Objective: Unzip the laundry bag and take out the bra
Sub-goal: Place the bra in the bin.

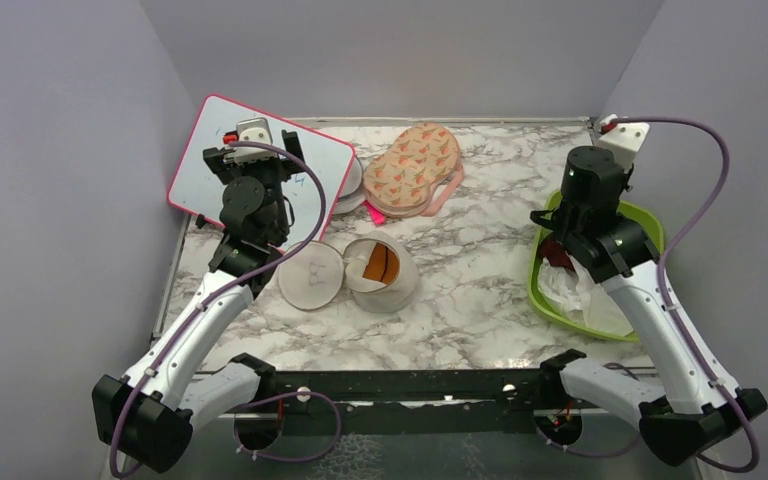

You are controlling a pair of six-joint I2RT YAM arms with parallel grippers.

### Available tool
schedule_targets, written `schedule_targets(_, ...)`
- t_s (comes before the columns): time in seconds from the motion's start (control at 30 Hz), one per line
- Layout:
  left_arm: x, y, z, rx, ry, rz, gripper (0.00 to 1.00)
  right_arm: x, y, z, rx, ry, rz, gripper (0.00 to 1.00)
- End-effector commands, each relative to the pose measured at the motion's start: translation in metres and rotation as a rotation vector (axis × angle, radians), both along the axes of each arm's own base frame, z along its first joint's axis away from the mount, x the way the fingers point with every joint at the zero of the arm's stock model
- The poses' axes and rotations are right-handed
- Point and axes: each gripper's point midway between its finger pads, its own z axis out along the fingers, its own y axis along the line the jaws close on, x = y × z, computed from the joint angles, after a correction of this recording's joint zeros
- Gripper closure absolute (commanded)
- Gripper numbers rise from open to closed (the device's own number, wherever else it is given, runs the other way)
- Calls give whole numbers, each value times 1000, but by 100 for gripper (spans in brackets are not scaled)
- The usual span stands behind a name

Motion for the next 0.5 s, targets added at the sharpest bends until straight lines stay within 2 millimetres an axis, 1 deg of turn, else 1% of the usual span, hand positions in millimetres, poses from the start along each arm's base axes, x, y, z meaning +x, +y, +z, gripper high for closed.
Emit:
schedule_targets(0.0,-2,-3,7,-6,-22,-14,7,-35,-29,44,-12,-115,-121,99)
schedule_targets(0.07,-2,-4,6,-3,-19,-14,7,-48,-37,52,-34,-120,-136,99)
schedule_targets(0.17,-3,-8,7,0,-19,-21,7,-70,-50,57,-81,-109,-173,99)
schedule_targets(0.3,-4,-14,9,3,-21,-39,7,-87,-61,50,-131,-70,-211,99)
schedule_targets(0.37,-4,-16,9,5,-20,-45,7,-85,-59,42,-132,-62,-196,99)
schedule_targets(0.4,-4,-17,9,5,-20,-46,7,-80,-56,35,-124,-52,-185,99)
schedule_targets(0.47,-4,-17,8,5,-20,-48,7,-65,-44,10,-78,-19,-152,99)
